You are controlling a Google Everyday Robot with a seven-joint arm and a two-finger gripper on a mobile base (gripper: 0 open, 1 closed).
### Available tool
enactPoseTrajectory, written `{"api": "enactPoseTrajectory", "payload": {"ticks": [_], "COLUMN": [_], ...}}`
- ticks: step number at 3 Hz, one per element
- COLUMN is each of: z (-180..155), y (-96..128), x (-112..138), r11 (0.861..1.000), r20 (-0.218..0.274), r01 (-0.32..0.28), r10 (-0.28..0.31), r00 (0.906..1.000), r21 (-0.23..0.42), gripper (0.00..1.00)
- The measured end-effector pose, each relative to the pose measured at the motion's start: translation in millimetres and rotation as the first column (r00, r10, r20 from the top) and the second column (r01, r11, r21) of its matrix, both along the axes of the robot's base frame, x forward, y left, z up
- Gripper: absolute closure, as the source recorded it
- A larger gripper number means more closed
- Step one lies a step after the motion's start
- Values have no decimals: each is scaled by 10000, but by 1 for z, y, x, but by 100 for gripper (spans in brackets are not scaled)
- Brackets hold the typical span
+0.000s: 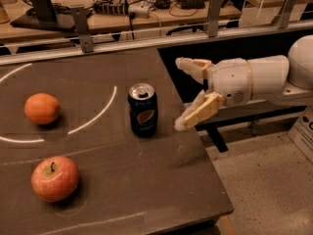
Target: Knock pepsi can over
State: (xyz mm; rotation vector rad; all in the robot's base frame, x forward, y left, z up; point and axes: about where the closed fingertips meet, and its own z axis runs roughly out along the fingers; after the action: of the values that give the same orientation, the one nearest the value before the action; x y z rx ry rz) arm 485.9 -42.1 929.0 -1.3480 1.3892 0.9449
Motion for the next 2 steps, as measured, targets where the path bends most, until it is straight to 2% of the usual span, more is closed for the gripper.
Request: {"api": "enactPoseTrajectory", "payload": {"ticks": [1,2], "z": [1,-2], "y": [7,39], "x": [3,13], "r11": [9982,9853], "r20": [-35,402], "r01": [270,-24], "r10": [-269,-45], "r00": [9996,9992], "r21": [539,1709], "gripper": [0,0]}}
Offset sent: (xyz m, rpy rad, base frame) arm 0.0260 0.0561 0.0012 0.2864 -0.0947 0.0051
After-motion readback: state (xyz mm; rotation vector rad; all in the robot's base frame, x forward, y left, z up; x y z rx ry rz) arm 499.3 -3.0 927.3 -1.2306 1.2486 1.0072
